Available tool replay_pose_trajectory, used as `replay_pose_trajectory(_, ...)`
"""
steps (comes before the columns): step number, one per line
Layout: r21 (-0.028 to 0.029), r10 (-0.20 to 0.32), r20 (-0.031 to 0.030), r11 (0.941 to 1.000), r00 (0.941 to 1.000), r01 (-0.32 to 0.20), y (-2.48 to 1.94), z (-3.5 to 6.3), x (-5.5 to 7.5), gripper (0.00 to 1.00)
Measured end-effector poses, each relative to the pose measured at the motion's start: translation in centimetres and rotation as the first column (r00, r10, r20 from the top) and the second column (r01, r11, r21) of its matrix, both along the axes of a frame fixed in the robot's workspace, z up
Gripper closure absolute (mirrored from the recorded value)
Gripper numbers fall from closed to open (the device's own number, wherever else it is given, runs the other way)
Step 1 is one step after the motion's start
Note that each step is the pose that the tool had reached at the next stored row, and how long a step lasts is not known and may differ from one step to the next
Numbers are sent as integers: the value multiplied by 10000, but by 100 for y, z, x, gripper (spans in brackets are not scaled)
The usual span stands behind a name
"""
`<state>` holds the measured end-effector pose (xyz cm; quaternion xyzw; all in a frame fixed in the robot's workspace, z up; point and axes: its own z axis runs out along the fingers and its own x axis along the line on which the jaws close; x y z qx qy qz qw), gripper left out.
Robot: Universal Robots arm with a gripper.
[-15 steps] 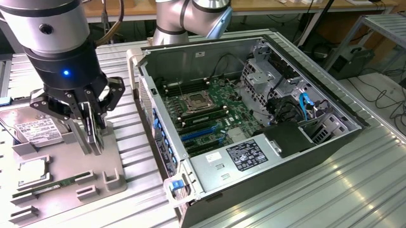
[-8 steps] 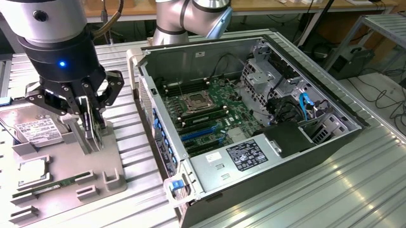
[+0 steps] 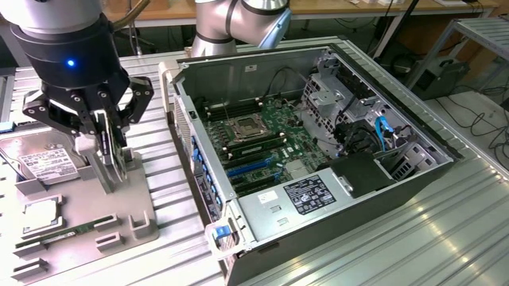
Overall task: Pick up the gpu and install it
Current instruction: 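Pick up the gpu and move the gpu toward the slot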
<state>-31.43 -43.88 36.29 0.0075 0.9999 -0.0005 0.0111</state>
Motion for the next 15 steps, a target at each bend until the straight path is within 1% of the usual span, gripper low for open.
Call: replay_pose_trajectory(15, 0, 0, 0, 10000, 10000, 0, 0, 289, 0, 72)
